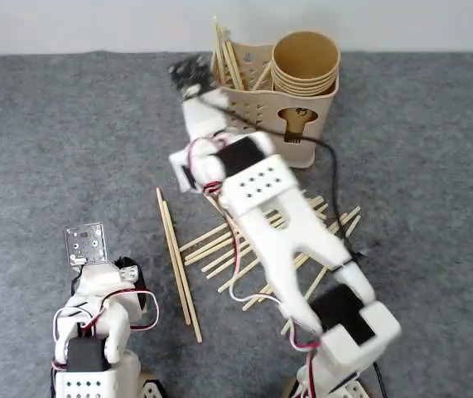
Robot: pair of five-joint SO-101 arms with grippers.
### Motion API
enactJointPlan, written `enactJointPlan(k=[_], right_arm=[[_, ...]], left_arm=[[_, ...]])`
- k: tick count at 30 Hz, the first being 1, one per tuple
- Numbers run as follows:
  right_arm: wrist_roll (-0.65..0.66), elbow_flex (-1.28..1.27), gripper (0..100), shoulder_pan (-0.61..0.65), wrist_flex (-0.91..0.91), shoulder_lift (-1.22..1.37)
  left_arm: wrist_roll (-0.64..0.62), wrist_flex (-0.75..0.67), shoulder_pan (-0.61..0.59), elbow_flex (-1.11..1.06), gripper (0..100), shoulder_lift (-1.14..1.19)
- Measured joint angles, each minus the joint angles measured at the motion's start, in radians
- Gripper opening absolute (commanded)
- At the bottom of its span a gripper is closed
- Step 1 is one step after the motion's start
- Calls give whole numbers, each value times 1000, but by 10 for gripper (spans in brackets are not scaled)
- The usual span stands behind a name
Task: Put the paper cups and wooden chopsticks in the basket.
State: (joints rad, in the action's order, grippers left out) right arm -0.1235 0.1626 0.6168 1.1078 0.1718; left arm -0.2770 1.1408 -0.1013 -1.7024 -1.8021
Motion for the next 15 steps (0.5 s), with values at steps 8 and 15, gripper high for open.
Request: enactJointPlan(k=[8, 15], right_arm=[[-12, 0, 188, 77, -68, 249], [-43, 0, 188, 152, -143, 322]], left_arm=[[0, 0, 0, 0, 14, 0], [0, 0, 0, 0, 14, 0]])
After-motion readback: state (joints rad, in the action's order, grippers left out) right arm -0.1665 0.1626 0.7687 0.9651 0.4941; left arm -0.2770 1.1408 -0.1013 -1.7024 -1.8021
